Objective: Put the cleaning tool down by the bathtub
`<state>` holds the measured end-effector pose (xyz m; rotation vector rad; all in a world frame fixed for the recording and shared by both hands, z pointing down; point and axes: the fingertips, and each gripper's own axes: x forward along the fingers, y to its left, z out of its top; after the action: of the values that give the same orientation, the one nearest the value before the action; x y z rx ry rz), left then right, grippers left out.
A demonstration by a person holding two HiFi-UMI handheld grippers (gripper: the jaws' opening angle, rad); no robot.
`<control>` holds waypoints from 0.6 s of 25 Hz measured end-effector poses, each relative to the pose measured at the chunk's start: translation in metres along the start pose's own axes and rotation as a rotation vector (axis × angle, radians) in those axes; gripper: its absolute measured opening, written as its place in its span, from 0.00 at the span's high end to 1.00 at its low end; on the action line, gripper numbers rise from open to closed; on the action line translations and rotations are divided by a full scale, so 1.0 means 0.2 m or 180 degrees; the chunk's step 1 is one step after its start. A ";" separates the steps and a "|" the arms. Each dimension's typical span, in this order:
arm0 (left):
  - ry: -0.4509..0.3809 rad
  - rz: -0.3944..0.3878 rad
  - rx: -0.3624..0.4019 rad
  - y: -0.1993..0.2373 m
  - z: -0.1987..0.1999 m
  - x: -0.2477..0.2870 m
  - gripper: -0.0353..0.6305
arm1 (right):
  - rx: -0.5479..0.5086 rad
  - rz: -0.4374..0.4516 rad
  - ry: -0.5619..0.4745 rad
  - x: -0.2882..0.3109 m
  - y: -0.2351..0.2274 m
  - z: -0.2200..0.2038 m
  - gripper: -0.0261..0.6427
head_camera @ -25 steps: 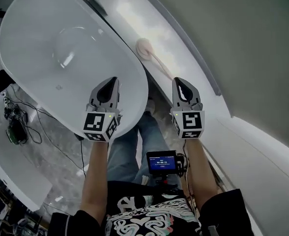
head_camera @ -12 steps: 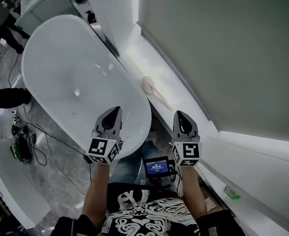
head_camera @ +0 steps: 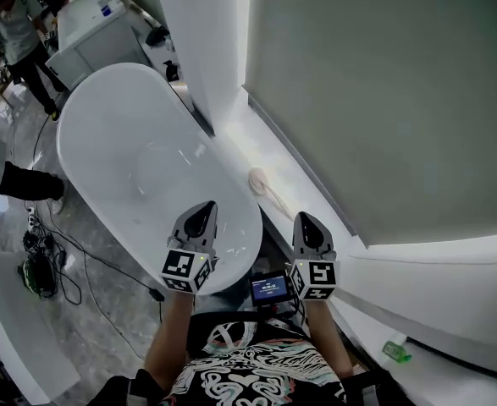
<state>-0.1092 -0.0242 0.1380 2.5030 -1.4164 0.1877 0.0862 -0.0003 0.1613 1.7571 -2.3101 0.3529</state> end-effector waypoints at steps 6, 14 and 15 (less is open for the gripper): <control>-0.0327 0.0121 0.0106 0.03 0.29 -0.15 0.92 | -0.0087 0.0171 -0.0211 -0.06 0.11 0.25 0.92; -0.0567 0.0208 0.0203 0.07 0.46 -0.20 0.92 | -0.0170 0.0159 -0.0339 -0.07 0.14 0.40 0.92; -0.0589 0.0210 0.0219 0.07 0.47 -0.20 0.92 | -0.0182 0.0166 -0.0362 -0.06 0.15 0.41 0.92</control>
<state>-0.1434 -0.0249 0.0396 2.5880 -1.5901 0.0173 0.0589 -0.0072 0.0777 1.7350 -2.4221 0.1981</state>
